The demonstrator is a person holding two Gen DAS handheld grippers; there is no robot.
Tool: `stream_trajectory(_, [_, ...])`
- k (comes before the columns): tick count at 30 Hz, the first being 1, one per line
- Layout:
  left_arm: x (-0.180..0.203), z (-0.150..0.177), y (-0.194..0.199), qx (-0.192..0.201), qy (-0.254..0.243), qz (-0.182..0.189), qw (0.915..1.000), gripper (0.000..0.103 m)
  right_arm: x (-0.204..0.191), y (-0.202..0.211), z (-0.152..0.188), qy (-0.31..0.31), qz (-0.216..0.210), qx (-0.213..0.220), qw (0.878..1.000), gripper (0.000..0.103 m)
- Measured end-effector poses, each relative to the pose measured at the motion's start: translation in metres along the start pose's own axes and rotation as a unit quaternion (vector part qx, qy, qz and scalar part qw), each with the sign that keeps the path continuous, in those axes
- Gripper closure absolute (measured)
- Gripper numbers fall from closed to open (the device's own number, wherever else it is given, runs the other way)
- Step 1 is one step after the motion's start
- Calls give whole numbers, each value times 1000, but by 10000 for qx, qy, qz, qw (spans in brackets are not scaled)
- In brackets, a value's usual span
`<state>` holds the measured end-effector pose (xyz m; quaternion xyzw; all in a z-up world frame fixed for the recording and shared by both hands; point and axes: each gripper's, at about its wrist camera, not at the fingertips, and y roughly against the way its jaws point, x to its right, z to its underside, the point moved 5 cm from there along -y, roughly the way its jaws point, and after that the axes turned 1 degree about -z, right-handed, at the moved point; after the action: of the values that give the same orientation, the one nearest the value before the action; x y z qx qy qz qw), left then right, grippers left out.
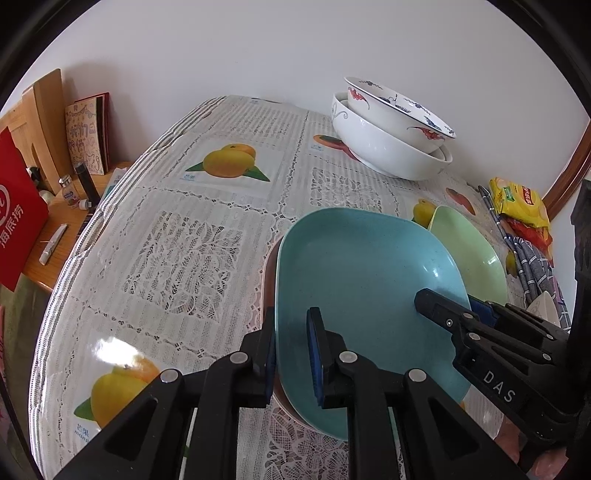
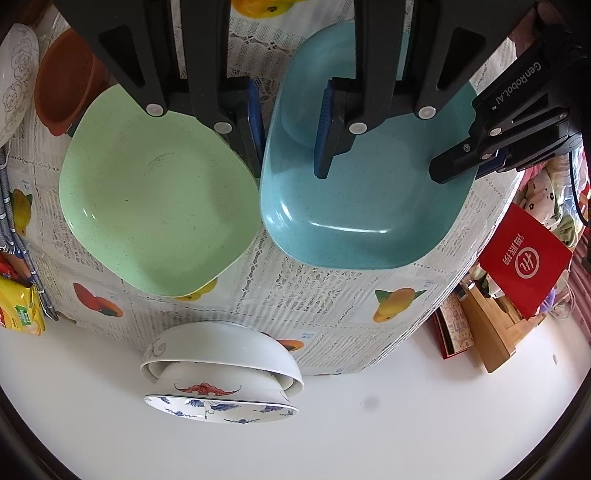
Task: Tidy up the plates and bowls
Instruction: 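Lift the teal plate with both grippers and carry it over the pink plate, then lower the teal plate onto the pink plate and open both grippers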
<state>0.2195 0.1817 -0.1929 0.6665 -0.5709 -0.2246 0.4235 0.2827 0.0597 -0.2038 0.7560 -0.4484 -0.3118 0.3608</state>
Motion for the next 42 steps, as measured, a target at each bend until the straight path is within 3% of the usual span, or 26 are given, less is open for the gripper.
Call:
stream_trajectory(3, [2,1,1,-42,0,34,10000,84,1,3,1,-7,5,-2,10000,72])
stream_trajectory(6, [7,3,5,-37,-59,100,9999,73,3,9,2,-13,56,47,10000,67])
stream_trajectory(11, [15,5,17,93,-126,165,9997,45,6,20,4,-24,128,131,9998,61])
stream_trajectory(13, [18,5,21,155,-163,72,9997,40,7,25,5,-59,104,167,9998,61])
stream_trajectory(24, [26,4,37,233,-224,-136,9994,38,18,58,13,-61,279,398,9988,48])
stream_trajectory(33, [45,-1,56,446,-347,-312,9979,32,55,93,18,-416,437,601,9964,48])
stream_trajectory(42, [74,-12,66,620,-495,-241,9966,31,87,119,23,-555,612,669,9943,47])
